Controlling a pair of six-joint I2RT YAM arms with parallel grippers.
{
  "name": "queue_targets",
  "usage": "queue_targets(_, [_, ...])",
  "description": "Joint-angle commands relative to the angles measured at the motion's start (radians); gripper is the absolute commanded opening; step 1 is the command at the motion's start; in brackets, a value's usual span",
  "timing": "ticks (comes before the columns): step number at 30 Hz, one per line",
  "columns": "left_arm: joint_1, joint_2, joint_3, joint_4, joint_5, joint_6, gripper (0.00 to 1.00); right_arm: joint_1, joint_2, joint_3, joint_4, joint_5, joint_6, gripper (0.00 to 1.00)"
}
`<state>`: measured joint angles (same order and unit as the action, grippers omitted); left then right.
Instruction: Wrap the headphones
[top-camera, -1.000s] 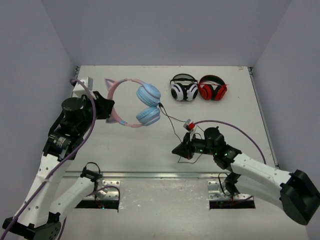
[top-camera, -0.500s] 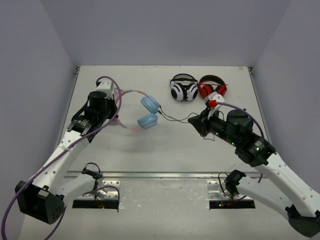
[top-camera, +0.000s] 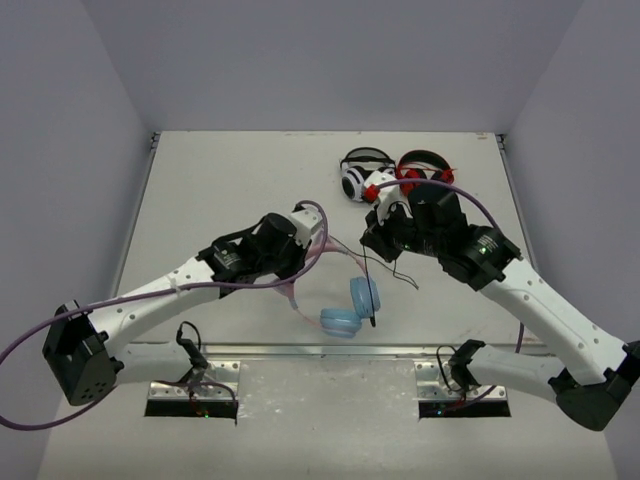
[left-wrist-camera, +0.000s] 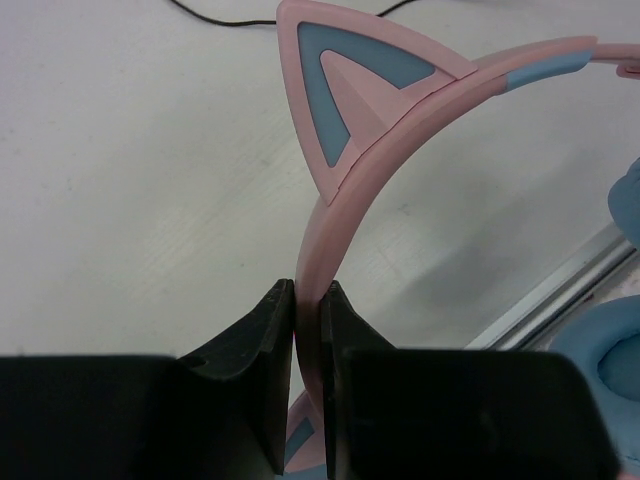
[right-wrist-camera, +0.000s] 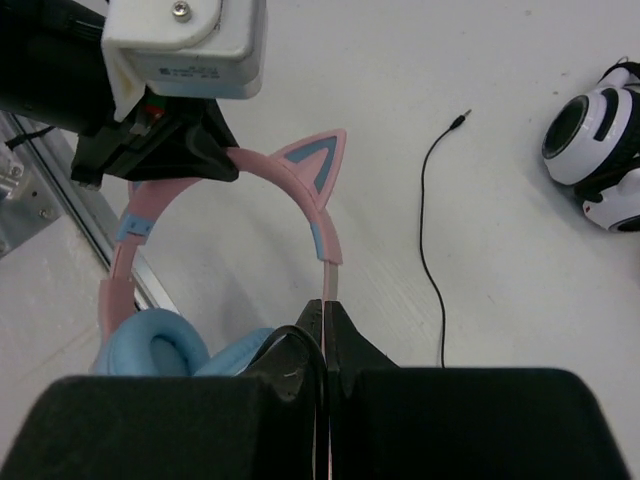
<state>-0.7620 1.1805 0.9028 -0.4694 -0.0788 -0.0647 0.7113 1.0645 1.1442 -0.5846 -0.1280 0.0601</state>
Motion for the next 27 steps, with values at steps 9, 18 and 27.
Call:
queue_targets(9, [-0.094, -0.071, 0.031, 0.098, 0.229, 0.031, 0.0, 0.036, 0.098, 0.034, 0.031, 0.171, -0.037, 0.01])
queue_targets(18, [-0.096, -0.11, 0.036, 0.115, 0.255, 0.031, 0.0, 0.053, 0.15, 0.026, 0.029, 0.334, 0.038, 0.01])
queue_targets(27, [-0.095, -0.157, 0.087, 0.15, 0.33, 0.006, 0.0, 0.053, 0.203, 0.063, -0.018, 0.305, 0.072, 0.01])
